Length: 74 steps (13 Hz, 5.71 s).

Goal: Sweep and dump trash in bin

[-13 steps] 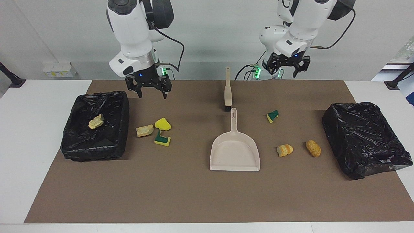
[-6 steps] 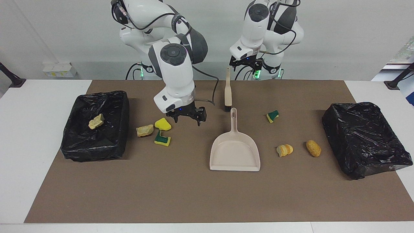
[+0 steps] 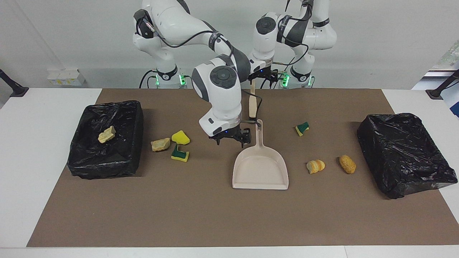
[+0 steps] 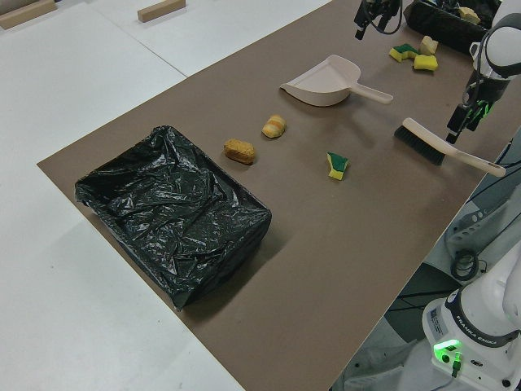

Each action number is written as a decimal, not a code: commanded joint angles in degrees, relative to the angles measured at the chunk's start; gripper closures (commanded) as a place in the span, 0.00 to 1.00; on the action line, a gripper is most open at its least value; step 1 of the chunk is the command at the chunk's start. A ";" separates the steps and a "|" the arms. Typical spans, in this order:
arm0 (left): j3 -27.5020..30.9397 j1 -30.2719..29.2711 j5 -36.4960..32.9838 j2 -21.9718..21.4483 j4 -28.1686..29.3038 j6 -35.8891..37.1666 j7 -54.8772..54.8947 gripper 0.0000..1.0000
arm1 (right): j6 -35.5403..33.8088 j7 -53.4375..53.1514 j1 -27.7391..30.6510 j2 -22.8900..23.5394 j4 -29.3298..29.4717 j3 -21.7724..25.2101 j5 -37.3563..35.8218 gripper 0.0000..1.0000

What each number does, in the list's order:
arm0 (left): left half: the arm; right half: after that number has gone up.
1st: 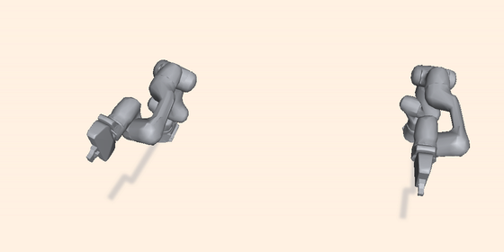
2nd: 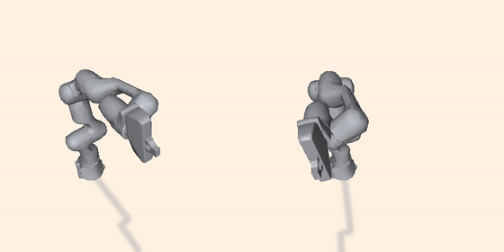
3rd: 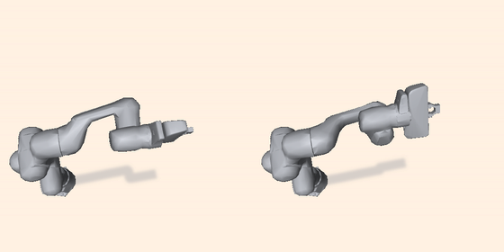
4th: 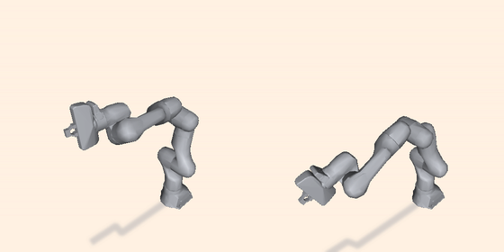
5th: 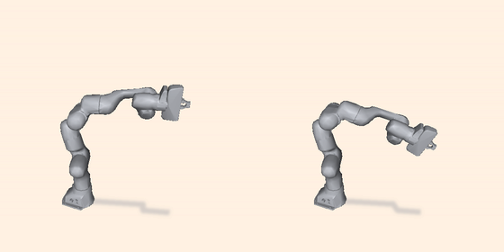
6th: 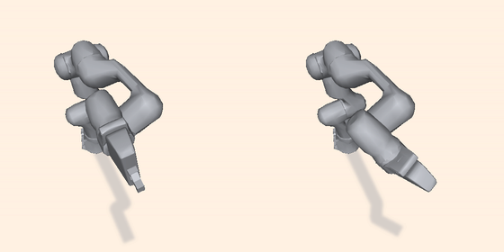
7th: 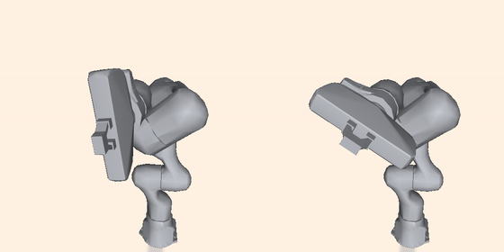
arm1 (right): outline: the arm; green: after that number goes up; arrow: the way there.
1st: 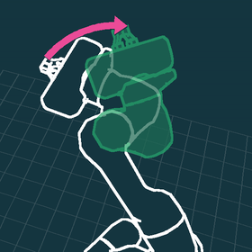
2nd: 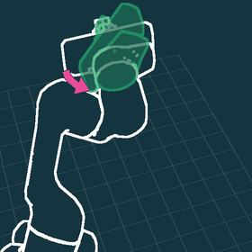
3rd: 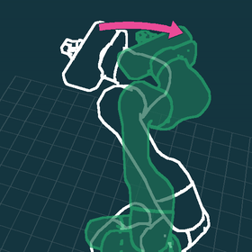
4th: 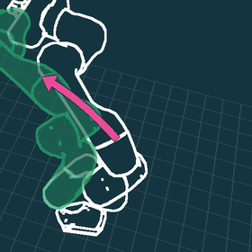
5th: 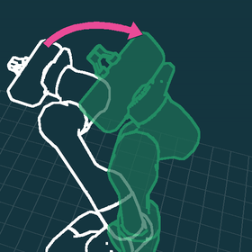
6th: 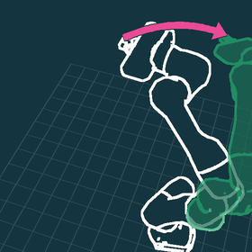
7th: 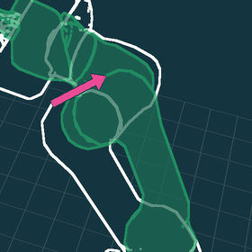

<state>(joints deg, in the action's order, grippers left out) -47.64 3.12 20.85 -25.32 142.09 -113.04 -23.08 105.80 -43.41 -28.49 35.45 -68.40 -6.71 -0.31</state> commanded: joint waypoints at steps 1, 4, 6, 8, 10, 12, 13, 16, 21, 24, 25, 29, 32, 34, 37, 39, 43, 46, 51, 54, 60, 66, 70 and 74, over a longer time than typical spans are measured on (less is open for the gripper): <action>-0.09 0.39 1.03 -0.96 2.05 -1.83 -0.74 0.00 | -0.06 -1.41 -3.83 1.81 2.49 0.03 0.40 0.00; -2.55 1.18 3.22 -0.96 4.24 -5.59 -2.84 0.00 | 0.02 -2.20 -6.22 2.78 2.14 -0.06 0.40 0.00; -6.31 1.18 3.49 -0.96 5.57 -7.97 -6.70 0.00 | 0.81 -1.94 -6.83 2.78 2.13 -0.23 0.40 0.00; -6.94 1.36 3.67 -0.96 6.71 -8.07 -6.89 0.00 | -0.06 -1.50 -7.10 3.04 1.96 -0.32 0.40 0.00; -7.03 1.53 4.11 -0.96 6.71 -7.90 -7.07 0.06 | -0.06 -1.59 -8.59 4.79 0.99 -0.24 0.48 0.00; -7.12 0.84 4.11 -0.52 6.45 -7.81 -6.37 0.18 | -1.29 -1.50 -8.33 4.54 0.90 -0.24 1.53 0.00; -7.03 0.48 4.11 0.09 6.01 -7.90 -5.67 0.18 | -1.64 -1.50 -8.16 4.54 0.21 -0.58 1.62 0.00; -7.03 -0.31 4.02 0.71 5.57 -7.90 -5.58 0.41 | -1.30 -1.41 -7.63 3.22 -2.79 -0.76 4.08 0.22; -6.68 -2.32 4.11 0.71 4.26 -6.94 1.15 0.88 | -0.68 -1.50 -6.93 3.22 -3.49 -0.67 7.42 0.77; 1.29 -2.24 4.11 -0.25 1.97 1.89 11.18 1.00 | -1.82 -1.24 -6.66 1.64 -6.30 -0.67 7.34 0.91; 3.67 -2.42 4.02 -1.04 1.27 4.99 13.65 1.00 | -2.69 -1.32 -6.40 1.64 -6.22 -0.67 7.43 1.00; 18.26 -2.68 -1.30 -5.09 -1.29 15.92 23.78 1.00 | -5.77 -1.33 -3.42 0.94 -5.69 -0.15 5.76 1.00; 23.45 -4.69 -9.76 -3.25 -1.38 9.20 24.22 1.00 | -7.52 -1.15 1.06 -0.99 -5.60 -0.24 4.45 1.00; 26.61 -8.21 -10.56 1.91 -2.77 1.54 31.20 1.00 | -9.55 -0.54 2.82 -2.75 -5.60 -0.32 1.73 1.00; 36.80 -7.34 -21.70 18.06 -17.49 1.50 35.64 1.00 | -14.27 7.25 8.09 -7.22 -5.60 -0.41 1.54 1.00; 41.89 -7.34 -23.66 24.41 -24.54 0.02 36.78 1.00 | -18.15 16.74 10.64 -10.83 -5.86 -0.32 1.54 1.00; 46.66 -7.52 -33.13 34.01 -34.23 -1.83 45.74 1.00 | -24.66 25.39 13.02 -11.99 -5.86 -0.32 1.62 1.00; 46.76 -8.13 -34.21 36.83 -33.63 -3.50 46.02 1.00 | -25.55 24.60 16.02 -13.91 -6.82 -0.41 7.34 1.00; 46.67 -7.26 -34.21 33.77 -26.79 -1.05 45.49 1.00 | -23.62 26.78 15.40 -14.36 -7.89 -0.59 6.37 1.00; 46.14 -4.90 -34.13 31.92 -24.93 4.21 41.21 1.00 | -23.18 43.27 16.01 -14.18 -7.80 -0.59 6.20 1.00; 40.71 0.57 -32.03 27.26 -22.56 8.54 23.64 1.00 | -20.47 69.32 14.35 -15.58 -10.59 -0.85 1.98 1.00; 38.85 1.18 -31.14 19.61 -17.73 10.85 11.74 1.00 | -15.27 78.03 10.32 -20.33 -22.55 -0.85 -1.86 1.00; 40.07 -0.22 -31.14 22.33 -17.99 -1.83 22.07 1.00 | -16.50 86.99 8.72 -23.75 -28.26 -0.85 -5.57 1.00; 44.64 -1.01 -31.14 26.54 -17.72 -3.40 23.25 1.00 | -17.47 89.12 4.50 -22.98 -30.91 -0.85 -11.73 1.00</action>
<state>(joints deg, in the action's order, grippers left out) -4.29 2.46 -10.97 -0.28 123.59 -114.04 -0.91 87.76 44.18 -23.33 13.41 -97.09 -7.32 -10.00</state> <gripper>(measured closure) 0.740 0.683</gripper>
